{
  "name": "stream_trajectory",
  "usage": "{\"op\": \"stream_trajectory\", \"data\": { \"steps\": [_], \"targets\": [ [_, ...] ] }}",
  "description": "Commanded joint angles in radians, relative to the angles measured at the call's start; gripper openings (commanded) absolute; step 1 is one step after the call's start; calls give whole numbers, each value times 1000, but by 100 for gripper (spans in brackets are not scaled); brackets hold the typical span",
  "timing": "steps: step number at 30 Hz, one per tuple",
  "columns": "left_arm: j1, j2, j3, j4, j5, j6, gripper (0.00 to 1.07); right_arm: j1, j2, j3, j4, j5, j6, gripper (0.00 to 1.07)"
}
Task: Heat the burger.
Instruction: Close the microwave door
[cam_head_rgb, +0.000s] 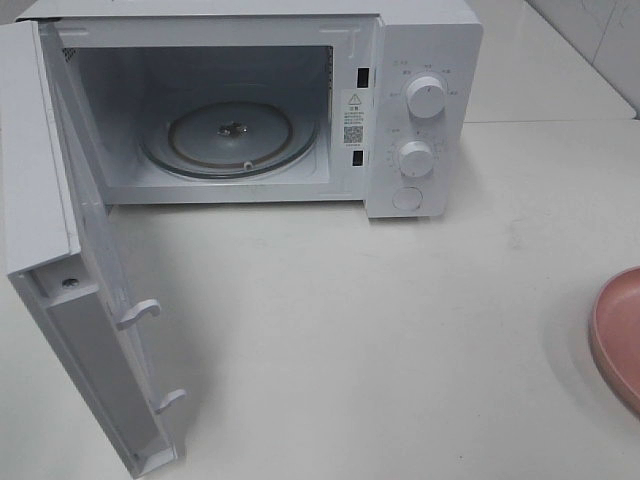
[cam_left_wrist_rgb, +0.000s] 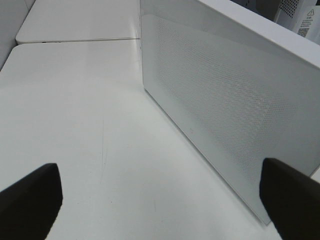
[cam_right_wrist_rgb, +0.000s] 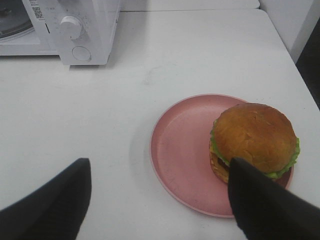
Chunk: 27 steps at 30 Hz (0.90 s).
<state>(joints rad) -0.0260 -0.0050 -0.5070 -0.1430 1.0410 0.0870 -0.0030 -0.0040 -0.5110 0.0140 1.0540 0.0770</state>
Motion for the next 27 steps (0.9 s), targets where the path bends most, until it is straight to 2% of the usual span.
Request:
{"op": "stream_trajectory", "data": {
  "steps": [1,27],
  "targets": [
    [2,-20,6,-1,-2,-7,101,-7,-27,1,5,-12,-14,73],
    [2,-20,6,-1,-2,-7,101,-7,-26,1,5,-12,-15,73]
  ]
}}
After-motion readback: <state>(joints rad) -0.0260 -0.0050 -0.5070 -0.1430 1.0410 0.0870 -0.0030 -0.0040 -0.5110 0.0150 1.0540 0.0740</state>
